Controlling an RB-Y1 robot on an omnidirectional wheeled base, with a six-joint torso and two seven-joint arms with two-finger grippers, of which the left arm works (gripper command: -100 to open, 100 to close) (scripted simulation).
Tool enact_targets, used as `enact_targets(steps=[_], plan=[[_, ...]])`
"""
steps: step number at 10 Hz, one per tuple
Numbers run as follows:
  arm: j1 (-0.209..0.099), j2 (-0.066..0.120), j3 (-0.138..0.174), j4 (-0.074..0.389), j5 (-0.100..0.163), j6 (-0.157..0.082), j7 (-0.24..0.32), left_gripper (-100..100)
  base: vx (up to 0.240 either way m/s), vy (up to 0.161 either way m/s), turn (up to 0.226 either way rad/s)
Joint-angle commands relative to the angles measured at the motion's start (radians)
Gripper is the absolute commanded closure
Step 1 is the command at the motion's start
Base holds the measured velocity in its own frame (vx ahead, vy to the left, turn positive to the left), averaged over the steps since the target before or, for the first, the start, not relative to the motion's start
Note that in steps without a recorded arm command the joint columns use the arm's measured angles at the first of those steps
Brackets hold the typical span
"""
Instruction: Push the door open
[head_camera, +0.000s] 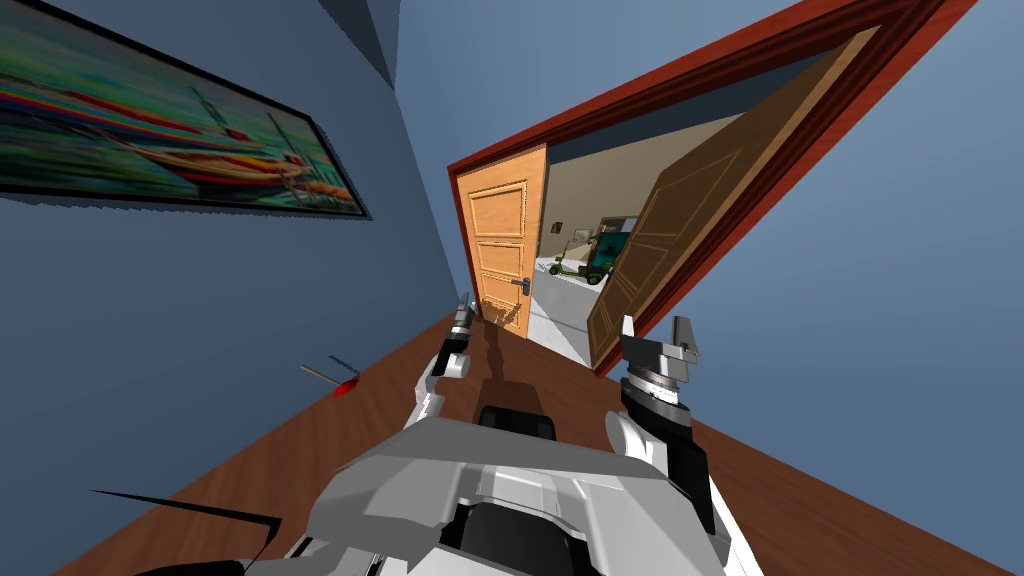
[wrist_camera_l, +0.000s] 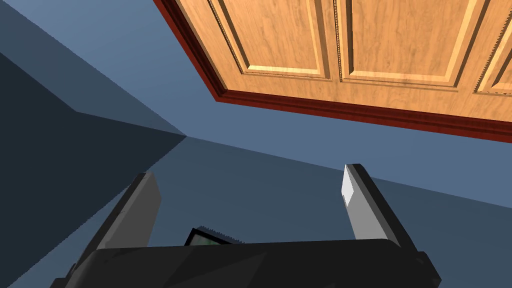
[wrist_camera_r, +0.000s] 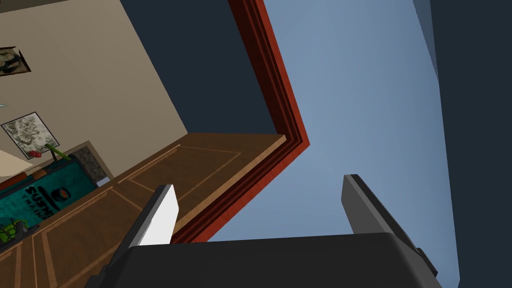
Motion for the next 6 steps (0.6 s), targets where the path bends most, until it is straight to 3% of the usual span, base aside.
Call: enact_targets(steps=[1, 4, 6], plan=[[-0.021, 0.002, -0.002, 0.039, -0.002, -0.002, 0.003, -100, 0.050, 0.019, -0.021], [-0.075, 0.005, -0.009, 0.126, -0.008, -0.006, 0.010, -100, 0.086, 0.025, -0.049], [-0.093, 0.005, -0.011, 0.167, -0.010, -0.008, 0.013, -100, 0.052, 0.021, -0.017]])
